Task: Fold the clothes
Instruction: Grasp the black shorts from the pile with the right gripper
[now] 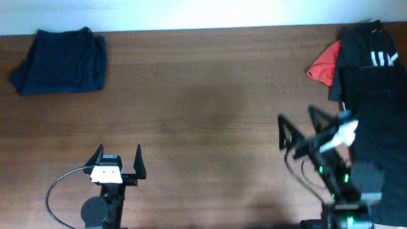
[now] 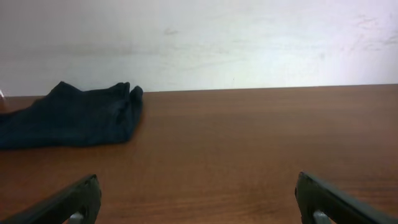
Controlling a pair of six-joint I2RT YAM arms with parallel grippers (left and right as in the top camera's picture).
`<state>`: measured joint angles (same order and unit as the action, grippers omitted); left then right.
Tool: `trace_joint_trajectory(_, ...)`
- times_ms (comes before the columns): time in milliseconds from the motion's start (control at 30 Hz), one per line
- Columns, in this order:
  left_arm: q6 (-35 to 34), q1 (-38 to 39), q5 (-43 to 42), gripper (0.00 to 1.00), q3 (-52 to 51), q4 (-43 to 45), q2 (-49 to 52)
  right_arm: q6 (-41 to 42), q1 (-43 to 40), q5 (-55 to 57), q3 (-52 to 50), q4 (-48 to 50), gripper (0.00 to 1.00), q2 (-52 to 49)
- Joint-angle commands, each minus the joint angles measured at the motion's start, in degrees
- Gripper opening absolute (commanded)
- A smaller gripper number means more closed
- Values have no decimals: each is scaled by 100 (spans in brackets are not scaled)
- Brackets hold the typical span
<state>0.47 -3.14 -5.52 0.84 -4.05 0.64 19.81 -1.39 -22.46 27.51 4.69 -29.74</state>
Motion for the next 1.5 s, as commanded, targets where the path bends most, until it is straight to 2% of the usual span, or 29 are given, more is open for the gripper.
trace_joint_trajectory(0,109,-31,0,99,-33,-7,-20,-1161,4,887,1725,-789,99,-1845)
trace_joint_trajectory(67,109,-31,0,100,-33,-7,-20,-1491,-234,1473,3606,-2090,99,-3560)
trace_joint_trajectory(100,109,-31,0,99,-33,-7,-20,-1665,-476,1565,4863,-3038,99,-4597)
trace_joint_trajectory(167,109,-31,0,99,-33,-7,-20,-1794,-859,1574,6693,-4402,99,-6019)
trace_joint_trajectory(233,109,-31,0,99,-33,-7,-20,-1794,-1200,1569,7694,-5040,99,-6885)
trace_joint_trajectory(333,109,-31,2,99,-33,-7,-20,-1993,-1526,2085,7740,-4935,99,-7444)
trace_joint_trajectory(367,109,-31,2,99,-33,-7,-20,-2308,-1508,2540,7742,-4981,99,-7696)
trace_joint_trajectory(433,109,-31,0,99,-33,-7,-20,-2717,-1401,4275,7742,-4983,99,-8435)
trace_joint_trajectory(533,109,-31,0,99,-33,-7,-20,-3056,-1405,4927,7742,-4854,99,-9394)
trace_joint_trajectory(600,109,-31,0,99,-33,-7,-20,-3058,-1401,4929,7742,-4627,100,-9792)
trace_joint_trajectory(700,109,-31,0,99,-33,-7,-20,-3204,-1445,4929,7740,-4474,88,-10037)
trace_joint_trajectory(967,109,-31,0,99,-33,-7,-20,-3394,-1814,5010,7740,-4258,80,-10373)
trace_joint_trajectory(1100,109,-31,0,99,-33,-7,-20,-3397,-1821,5014,7740,-4188,66,-10375)
trace_joint_trajectory(1133,109,-31,2,99,-33,-7,-20,-3397,-1821,5014,7740,-4186,67,-10375)
trace_joint_trajectory(1200,109,-31,2,99,-33,-7,-20,-3394,-1814,5012,7742,-4172,77,-10375)
trace_joint_trajectory(1300,109,-31,2,99,-33,-7,-20,-3392,-1814,5014,7746,-4175,76,-10371)
trace_joint_trajectory(1367,109,-31,0,99,-33,-7,-20,-3390,-1814,5014,7764,-4190,69,-10365)
trace_joint_trajectory(1400,109,-31,0,99,-33,-7,-20,-3390,-1814,5038,7785,-4194,63,-10362)
trace_joint_trajectory(1467,109,-31,0,99,-33,-7,-20,-3283,-1814,5036,7866,-4201,60,-10360)
